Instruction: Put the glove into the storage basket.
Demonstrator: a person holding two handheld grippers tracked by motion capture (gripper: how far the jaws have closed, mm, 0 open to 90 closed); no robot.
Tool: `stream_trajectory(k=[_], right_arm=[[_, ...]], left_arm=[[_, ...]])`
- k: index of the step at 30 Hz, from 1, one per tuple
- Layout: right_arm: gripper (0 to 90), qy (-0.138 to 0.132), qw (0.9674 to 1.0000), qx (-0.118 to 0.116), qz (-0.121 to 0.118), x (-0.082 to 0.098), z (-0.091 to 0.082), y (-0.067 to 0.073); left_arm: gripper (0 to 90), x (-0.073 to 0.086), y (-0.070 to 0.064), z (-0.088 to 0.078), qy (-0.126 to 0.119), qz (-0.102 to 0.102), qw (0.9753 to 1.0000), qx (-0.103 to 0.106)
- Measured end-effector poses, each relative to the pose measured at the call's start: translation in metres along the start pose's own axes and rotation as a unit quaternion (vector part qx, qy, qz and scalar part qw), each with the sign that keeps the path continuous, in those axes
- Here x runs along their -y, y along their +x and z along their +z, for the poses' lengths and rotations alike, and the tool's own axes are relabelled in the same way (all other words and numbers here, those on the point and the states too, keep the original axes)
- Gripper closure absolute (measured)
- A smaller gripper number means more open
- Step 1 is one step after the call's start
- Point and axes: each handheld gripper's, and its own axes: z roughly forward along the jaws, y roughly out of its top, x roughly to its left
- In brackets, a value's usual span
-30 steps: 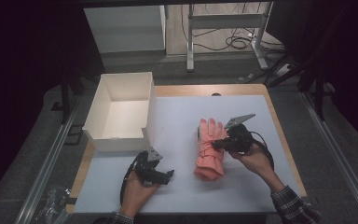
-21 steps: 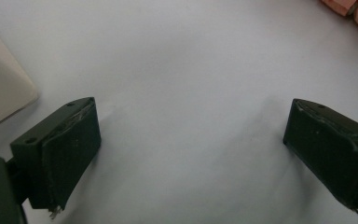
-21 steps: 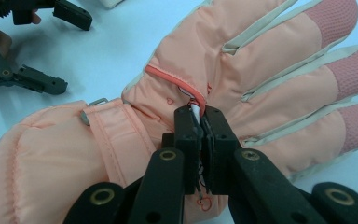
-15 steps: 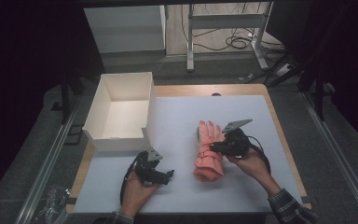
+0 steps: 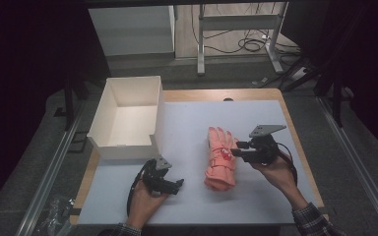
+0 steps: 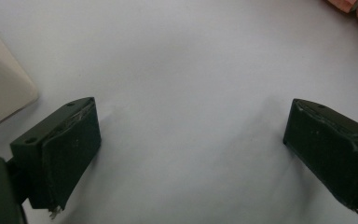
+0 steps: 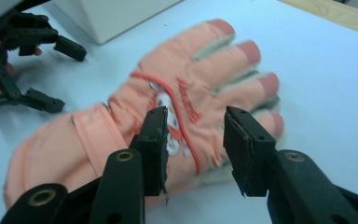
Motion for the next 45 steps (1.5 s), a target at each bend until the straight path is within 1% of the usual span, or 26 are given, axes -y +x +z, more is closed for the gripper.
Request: stream_trajectory(k=[3, 6, 7, 8, 9, 12, 13, 14, 15, 16, 18, 19, 22, 23, 26, 28, 29, 30, 33, 36, 39, 45], right_arm=[[63.8, 0.001, 1.0000, 0.008, 0.004, 0.011, -0.004, -0.002], [66.7, 0.005, 0.9999, 0.009, 0.005, 0.023, -0.005, -0.003], [66.7, 0.005, 0.9999, 0.009, 0.005, 0.023, -0.005, -0.003], [69.2, 0.009, 0.9999, 0.007, 0.006, 0.032, -0.003, -0.001], [70.6, 0.013, 0.9999, 0.005, 0.005, 0.036, -0.002, 0.000], [75.5, 0.022, 0.9998, 0.002, -0.001, 0.048, 0.003, 0.005], [75.5, 0.022, 0.9998, 0.002, -0.001, 0.048, 0.003, 0.005], [78.5, 0.027, 0.9996, -0.004, 0.001, 0.056, 0.007, 0.010], [78.5, 0.027, 0.9996, -0.004, 0.001, 0.056, 0.007, 0.010], [81.6, 0.030, 0.9995, -0.010, 0.004, 0.063, 0.010, 0.013], [82.6, 0.032, 0.9994, -0.013, 0.005, 0.065, 0.011, 0.014], [84.1, 0.033, 0.9993, -0.017, 0.005, 0.071, 0.014, 0.018], [84.6, 0.037, 0.9989, -0.026, 0.007, 0.077, 0.017, 0.022], [84.6, 0.037, 0.9989, -0.026, 0.007, 0.077, 0.017, 0.022], [84.5, 0.038, 0.9987, -0.035, 0.003, 0.082, 0.022, 0.026], [84.5, 0.038, 0.9986, -0.038, 0.002, 0.082, 0.024, 0.027], [84.5, 0.038, 0.9986, -0.035, -0.002, 0.082, 0.027, 0.029], [84.5, 0.038, 0.9987, -0.034, -0.003, 0.082, 0.028, 0.030], [84.5, 0.037, 0.9985, -0.040, 0.001, 0.082, 0.030, 0.030], [84.3, 0.037, 0.9985, -0.040, 0.002, 0.082, 0.033, 0.032], [84.0, 0.037, 0.9982, -0.046, 0.001, 0.081, 0.040, 0.035], [82.7, 0.037, 0.9982, -0.047, -0.001, 0.076, 0.047, 0.041]], left_arm=[[3.9, 0.000, 0.000, 0.000, 0.000, 0.000, 1.0000, 0.000], [3.9, 0.000, 0.000, 0.000, 0.002, 0.000, 1.0000, 0.000], [3.9, 0.000, 0.000, 0.000, 0.002, 0.000, 1.0000, 0.000], [3.9, 0.000, 0.000, 0.000, 0.001, 0.000, 1.0000, 0.001], [3.9, 0.000, 0.000, 0.000, 0.000, -0.001, 1.0000, 0.000], [3.9, 0.000, 0.000, 0.000, 0.002, 0.000, 1.0000, 0.000], [3.9, 0.000, 0.000, 0.000, 0.002, 0.000, 1.0000, 0.000], [3.9, 0.000, 0.000, 0.000, 0.001, 0.000, 1.0000, 0.001], [3.9, 0.000, 0.000, 0.000, 0.001, 0.000, 1.0000, 0.001], [3.9, 0.000, 0.000, 0.000, 0.002, 0.001, 1.0000, 0.001], [3.9, 0.000, 0.000, 0.000, 0.001, 0.000, 1.0000, 0.001], [3.9, 0.000, 0.000, 0.000, 0.001, 0.001, 1.0000, 0.001], [3.9, 0.000, 0.000, 0.000, 0.001, 0.000, 1.0000, 0.001], [3.9, 0.000, 0.000, 0.000, 0.001, 0.000, 1.0000, 0.001], [3.9, 0.000, 0.000, 0.000, 0.001, 0.000, 1.0000, 0.001], [3.9, 0.000, 0.000, 0.000, 0.001, 0.000, 1.0000, 0.001], [3.9, 0.000, 0.000, 0.000, 0.001, 0.000, 1.0000, 0.001], [3.9, 0.000, 0.000, 0.000, 0.001, 0.000, 1.0000, 0.001], [3.9, 0.000, 0.000, 0.000, 0.001, 0.001, 1.0000, 0.001], [3.9, 0.000, 0.000, 0.000, 0.001, 0.000, 1.0000, 0.001], [3.9, 0.000, 0.000, 0.000, 0.002, 0.000, 1.0000, 0.001], [3.9, 0.000, 0.000, 0.000, 0.002, 0.000, 1.0000, 0.001]])
